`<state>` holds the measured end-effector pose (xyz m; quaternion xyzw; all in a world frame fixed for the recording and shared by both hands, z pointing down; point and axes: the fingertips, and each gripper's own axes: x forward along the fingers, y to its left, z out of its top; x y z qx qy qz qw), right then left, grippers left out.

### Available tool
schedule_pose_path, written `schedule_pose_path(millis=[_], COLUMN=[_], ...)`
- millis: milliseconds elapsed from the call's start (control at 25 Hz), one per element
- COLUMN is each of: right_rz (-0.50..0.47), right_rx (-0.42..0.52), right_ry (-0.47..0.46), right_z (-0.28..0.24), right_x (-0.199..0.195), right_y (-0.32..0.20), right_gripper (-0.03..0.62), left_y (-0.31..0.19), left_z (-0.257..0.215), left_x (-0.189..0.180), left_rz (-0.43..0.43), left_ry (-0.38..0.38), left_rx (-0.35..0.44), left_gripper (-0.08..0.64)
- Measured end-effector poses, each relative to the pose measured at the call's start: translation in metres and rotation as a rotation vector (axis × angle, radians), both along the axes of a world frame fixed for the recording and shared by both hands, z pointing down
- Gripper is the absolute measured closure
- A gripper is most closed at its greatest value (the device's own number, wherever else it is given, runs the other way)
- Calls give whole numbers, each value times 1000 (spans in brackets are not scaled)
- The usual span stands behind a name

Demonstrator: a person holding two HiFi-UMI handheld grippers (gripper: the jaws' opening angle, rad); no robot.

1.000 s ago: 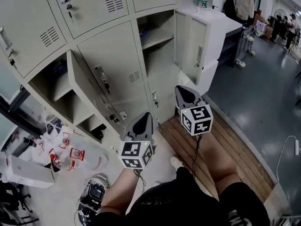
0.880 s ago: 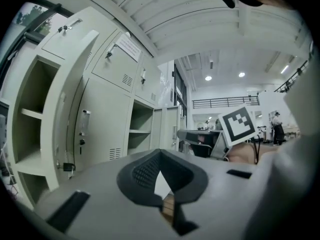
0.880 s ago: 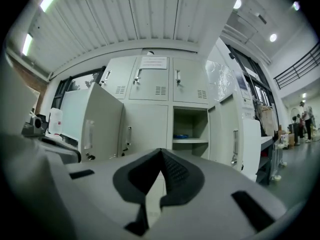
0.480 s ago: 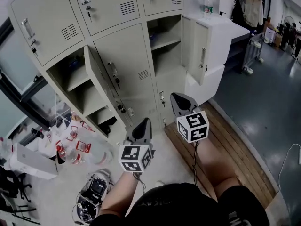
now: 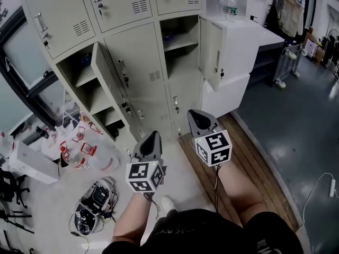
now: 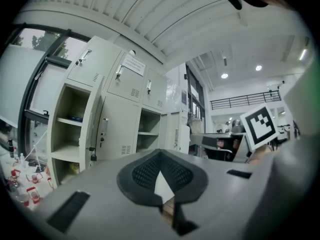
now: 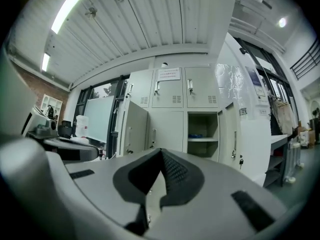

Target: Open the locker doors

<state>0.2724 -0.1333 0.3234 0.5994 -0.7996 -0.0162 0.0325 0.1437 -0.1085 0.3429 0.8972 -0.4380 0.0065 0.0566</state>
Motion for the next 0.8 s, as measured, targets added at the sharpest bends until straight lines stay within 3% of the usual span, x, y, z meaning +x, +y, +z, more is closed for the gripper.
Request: schedule_pose_path(millis=[480,800], right_rz=[-115,-139], right_rx=[-32,-58], right_ry=[-10,-19], right_z=[16,20], right_x=[-13,-29], right_y=[104,134], right_gripper=[592,592], left_y=[120,154], left_z=[11,5], left_x=[-25,-47], left_rz=[-152,-196], left_ry=[-7,-1], left_rx=[-17,-7], left_gripper=[561,561])
